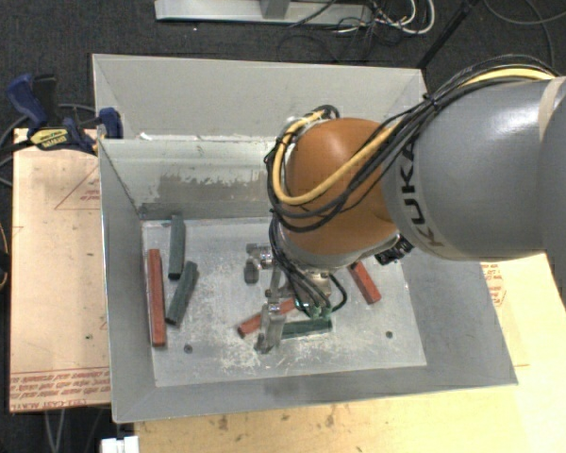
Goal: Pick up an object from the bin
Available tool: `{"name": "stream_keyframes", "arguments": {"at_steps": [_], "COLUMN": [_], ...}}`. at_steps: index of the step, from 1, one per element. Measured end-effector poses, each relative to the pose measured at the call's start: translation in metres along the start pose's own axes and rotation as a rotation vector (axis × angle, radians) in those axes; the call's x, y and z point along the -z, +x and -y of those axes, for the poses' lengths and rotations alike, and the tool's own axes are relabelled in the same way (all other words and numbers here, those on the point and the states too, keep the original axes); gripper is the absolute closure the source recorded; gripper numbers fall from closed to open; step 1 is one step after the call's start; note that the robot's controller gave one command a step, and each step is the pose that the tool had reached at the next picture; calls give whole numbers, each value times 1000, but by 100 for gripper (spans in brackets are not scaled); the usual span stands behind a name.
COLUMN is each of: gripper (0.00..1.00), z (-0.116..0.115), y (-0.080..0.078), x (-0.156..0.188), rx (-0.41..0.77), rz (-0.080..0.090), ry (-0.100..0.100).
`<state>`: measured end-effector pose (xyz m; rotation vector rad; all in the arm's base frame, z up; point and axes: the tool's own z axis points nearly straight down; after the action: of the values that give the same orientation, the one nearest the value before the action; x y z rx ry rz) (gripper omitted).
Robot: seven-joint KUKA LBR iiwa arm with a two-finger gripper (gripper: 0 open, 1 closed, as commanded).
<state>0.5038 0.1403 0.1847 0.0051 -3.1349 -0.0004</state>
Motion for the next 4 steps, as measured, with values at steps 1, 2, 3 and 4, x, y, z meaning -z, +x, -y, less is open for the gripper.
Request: {"name": "stream_keyframes", "arguments": {"at_steps": [1,2,3,4], "gripper": [0,0,0,0], "z": [104,90,89,90], "y": [-23,-38,-49,-56], "x": [-119,-84,-80,-114], "rx": [96,182,268,401], "rz": [1,11,10,4], "ry": [3,0,0,0]}}
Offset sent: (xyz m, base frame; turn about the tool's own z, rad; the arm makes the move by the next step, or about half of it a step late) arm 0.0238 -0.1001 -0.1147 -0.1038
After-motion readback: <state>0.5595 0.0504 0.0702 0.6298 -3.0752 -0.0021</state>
